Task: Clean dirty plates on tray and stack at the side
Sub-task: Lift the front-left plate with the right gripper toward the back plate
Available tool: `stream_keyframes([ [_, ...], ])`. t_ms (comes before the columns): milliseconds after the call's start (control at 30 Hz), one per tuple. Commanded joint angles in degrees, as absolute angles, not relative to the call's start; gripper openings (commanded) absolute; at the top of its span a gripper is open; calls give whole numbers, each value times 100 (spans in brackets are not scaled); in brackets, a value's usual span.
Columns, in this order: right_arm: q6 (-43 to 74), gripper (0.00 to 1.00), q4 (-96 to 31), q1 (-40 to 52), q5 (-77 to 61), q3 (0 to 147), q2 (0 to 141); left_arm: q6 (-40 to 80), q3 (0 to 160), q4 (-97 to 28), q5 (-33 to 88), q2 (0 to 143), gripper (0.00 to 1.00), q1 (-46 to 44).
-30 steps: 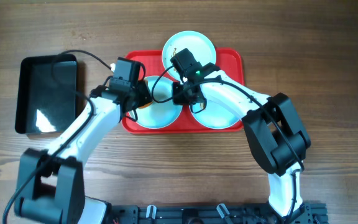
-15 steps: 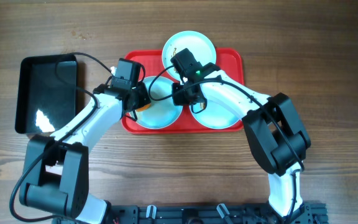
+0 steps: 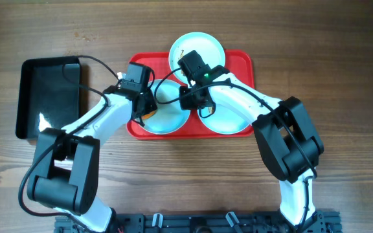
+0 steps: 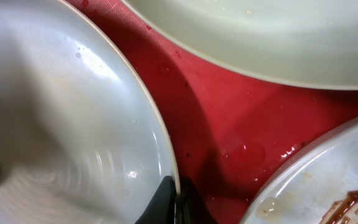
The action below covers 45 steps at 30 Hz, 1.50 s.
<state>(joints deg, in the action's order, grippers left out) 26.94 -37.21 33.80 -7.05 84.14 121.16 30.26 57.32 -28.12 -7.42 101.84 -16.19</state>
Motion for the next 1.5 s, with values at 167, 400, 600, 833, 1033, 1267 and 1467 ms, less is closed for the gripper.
stream_keyframes([
  [167, 2571, 4, -3791, 3350, -447, 8388, 12151, 3413, 5714, -3441, -2250, 10256, 4, -1544],
  [400, 2716, 4, -3815, 3350, -270, 8401, 12151, 3503, 5909, -3457, -2126, 9004, 4, -1627],
  [600, 2764, 4, -3841, 3352, -298, 8530, 11977, 3516, 5909, -3732, -1846, 7474, 4, -1627],
  [833, 2714, 4, -3905, 3352, -276, 8632, 11358, 4106, 5907, -4309, -1409, 6737, 4, -1629],
  [1033, 2394, 5, -4169, 3352, 1015, 8632, 10492, 4101, 5905, -4709, -1247, 6761, 4, -1627],
  [1267, 1396, 4, -4689, 3374, 2657, 8632, 10012, 4104, 5905, -4729, -1247, 6761, 4, -1623],
  [1467, 980, 4, -4842, 3785, 4300, 8630, 10007, 4123, 5905, -4746, -1247, 6761, 4, -1623],
])
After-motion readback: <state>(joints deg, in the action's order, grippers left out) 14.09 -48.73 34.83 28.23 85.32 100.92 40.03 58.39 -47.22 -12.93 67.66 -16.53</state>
